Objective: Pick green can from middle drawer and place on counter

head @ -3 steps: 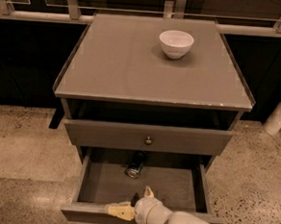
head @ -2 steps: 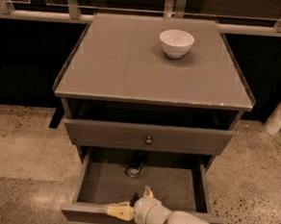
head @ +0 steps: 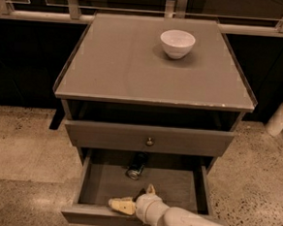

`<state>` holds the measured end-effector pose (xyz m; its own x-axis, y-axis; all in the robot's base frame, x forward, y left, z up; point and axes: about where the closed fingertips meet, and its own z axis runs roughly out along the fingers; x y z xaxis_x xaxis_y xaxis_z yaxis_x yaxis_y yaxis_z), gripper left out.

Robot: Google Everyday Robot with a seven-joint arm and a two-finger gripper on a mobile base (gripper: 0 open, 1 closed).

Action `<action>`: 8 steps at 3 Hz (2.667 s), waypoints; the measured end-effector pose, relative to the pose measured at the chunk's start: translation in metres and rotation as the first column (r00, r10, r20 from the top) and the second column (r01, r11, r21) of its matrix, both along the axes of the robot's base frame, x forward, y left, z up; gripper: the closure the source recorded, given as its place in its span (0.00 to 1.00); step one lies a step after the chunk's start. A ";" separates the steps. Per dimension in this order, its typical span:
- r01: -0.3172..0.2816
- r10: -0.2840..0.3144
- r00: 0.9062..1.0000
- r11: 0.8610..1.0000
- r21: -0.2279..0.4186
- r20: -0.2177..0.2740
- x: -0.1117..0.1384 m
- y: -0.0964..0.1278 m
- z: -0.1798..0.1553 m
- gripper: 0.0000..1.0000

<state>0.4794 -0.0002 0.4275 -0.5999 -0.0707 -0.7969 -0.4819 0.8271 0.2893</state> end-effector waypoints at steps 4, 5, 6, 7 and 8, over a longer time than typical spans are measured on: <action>0.073 -0.070 0.997 0.995 -0.075 0.042 0.083 0.016 -0.018 0.00; 0.039 -0.037 0.999 0.996 -0.084 0.026 0.086 0.018 -0.023 0.00; 0.025 -0.023 0.999 0.996 -0.085 0.029 0.096 0.021 -0.026 0.00; 0.025 -0.021 0.999 0.995 -0.101 0.042 0.105 0.021 -0.032 0.00; 0.050 -0.041 0.997 0.989 -0.142 0.067 0.118 0.014 -0.042 0.00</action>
Offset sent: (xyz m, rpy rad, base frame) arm 0.0939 0.0034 -0.0088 -0.0845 -0.0533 -0.0339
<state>0.5971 0.0137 0.3853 -0.5538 -0.1610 -0.8169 -0.4562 0.8794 0.1359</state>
